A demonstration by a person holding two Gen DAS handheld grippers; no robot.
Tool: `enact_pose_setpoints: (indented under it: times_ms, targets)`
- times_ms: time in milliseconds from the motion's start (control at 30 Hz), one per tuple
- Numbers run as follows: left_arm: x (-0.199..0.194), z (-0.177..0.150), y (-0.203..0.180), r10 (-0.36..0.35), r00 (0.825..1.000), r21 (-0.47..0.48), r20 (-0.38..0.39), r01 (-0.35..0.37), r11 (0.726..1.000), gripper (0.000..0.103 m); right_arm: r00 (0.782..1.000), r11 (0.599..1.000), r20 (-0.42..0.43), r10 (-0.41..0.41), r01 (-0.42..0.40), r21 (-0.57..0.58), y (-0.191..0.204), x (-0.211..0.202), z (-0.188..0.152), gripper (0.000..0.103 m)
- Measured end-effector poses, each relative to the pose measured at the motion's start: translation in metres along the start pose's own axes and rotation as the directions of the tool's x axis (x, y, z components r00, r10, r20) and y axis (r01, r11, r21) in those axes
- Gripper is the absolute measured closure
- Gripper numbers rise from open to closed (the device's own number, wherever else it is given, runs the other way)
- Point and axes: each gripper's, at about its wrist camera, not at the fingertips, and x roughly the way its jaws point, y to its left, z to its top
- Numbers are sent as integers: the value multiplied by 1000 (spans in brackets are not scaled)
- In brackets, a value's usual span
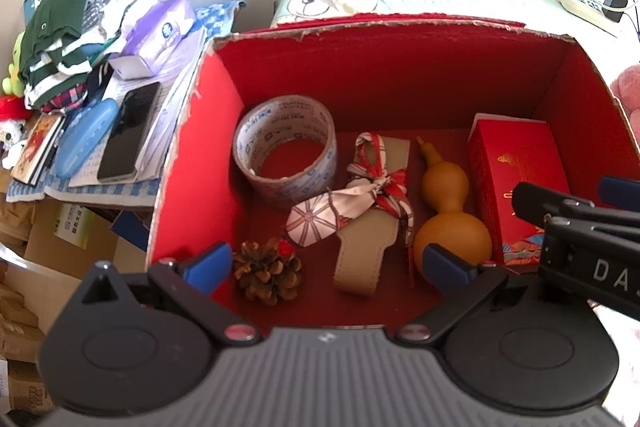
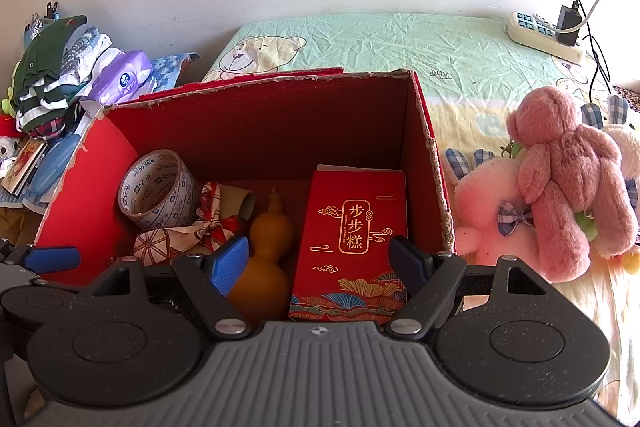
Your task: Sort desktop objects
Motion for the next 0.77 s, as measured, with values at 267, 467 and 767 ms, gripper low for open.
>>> enact_pose_setpoints:
  times_ms: [267, 467, 767]
  targets:
    - [0, -1, 0, -5, 1000, 0, -3, 5, 1000, 1, 1000, 1000, -1, -3, 3, -3, 0, 1, 1, 24]
    - [2, -1, 0, -14, 1000, -1, -10, 14, 1000, 1, 1000, 1000, -2, -7, 7, -6, 1, 1, 1, 23]
    - [-10, -1, -3, 3, 998, 29, 70, -5, 1000, 12, 1000, 1000, 4, -4, 4, -1, 0, 1, 1, 23]
